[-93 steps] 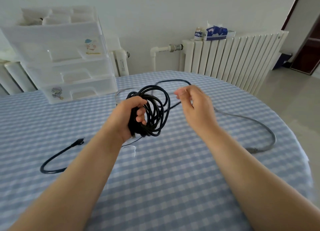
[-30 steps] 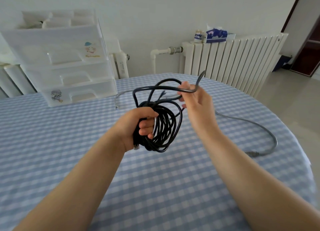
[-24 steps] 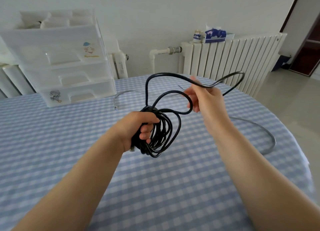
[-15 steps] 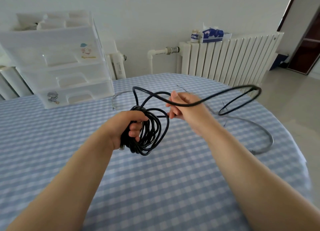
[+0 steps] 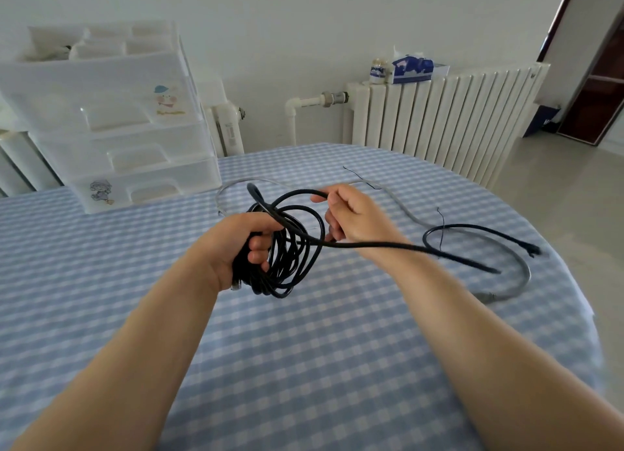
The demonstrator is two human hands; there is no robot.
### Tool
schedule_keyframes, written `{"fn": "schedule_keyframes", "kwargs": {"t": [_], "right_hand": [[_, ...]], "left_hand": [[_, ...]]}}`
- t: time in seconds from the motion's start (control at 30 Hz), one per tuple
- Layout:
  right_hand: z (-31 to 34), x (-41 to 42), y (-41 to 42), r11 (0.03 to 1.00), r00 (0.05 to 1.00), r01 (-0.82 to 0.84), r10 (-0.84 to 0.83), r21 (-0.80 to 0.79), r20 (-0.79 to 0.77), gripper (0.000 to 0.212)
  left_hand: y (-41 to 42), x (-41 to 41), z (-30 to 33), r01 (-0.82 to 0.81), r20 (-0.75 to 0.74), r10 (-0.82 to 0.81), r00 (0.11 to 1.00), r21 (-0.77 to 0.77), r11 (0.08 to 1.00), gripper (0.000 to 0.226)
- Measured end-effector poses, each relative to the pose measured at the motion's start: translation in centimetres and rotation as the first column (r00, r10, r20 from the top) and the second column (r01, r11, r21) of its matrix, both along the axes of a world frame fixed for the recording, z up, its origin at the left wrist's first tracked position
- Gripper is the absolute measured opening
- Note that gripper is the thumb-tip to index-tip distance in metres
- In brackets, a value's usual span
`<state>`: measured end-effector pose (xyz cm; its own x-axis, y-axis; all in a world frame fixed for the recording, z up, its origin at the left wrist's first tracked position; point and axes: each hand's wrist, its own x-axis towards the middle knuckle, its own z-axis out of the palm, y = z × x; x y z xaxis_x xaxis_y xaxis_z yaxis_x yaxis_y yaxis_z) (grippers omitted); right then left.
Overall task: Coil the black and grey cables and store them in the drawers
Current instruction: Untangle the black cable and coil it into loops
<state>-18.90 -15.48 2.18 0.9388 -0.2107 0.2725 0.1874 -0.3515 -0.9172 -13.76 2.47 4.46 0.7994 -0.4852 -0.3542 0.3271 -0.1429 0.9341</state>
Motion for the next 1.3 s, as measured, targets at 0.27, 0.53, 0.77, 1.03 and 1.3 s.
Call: {"fn": "schedule_keyframes", "kwargs": {"t": [0.27, 0.53, 0.77, 1.03, 1.3], "right_hand": [[0.8, -0.7, -1.0, 0.899, 0.947, 0.318, -0.291, -0.299, 0.133, 0.026], [0.6, -1.2, -0.7, 0.840, 0.930, 0.365, -0.304, -0.402, 0.209, 0.031], [2.8, -2.5, -0.6, 0.704, 0.823, 0.562, -0.426, -0.434, 0.375, 0.049], [5.1, -4.2, -1.2, 0.983, 0.981, -0.142, 0.123, 0.120, 0.150, 0.042], [5.3, -4.9, -0.4, 0.906, 0.995, -0.094, 0.101, -0.413, -0.006, 0.053]], "left_hand": [[0.5, 0.1, 0.7, 0.123, 0.195, -0.154, 0.969, 0.164, 0.979, 0.044], [2.0, 0.5, 1.4, 0.342, 0.186, -0.372, 0.909, 0.174, 0.924, 0.045], [3.0, 0.9, 1.7, 0.443, 0.192, -0.476, 0.858, 0.192, 0.876, 0.044], [3.7, 2.2, 0.8, 0.368, 0.125, -0.360, 0.924, -0.042, 0.929, 0.041], [4.3, 2.8, 0.6, 0.432, 0.083, -0.424, 0.902, -0.168, 0.886, 0.036]]}}
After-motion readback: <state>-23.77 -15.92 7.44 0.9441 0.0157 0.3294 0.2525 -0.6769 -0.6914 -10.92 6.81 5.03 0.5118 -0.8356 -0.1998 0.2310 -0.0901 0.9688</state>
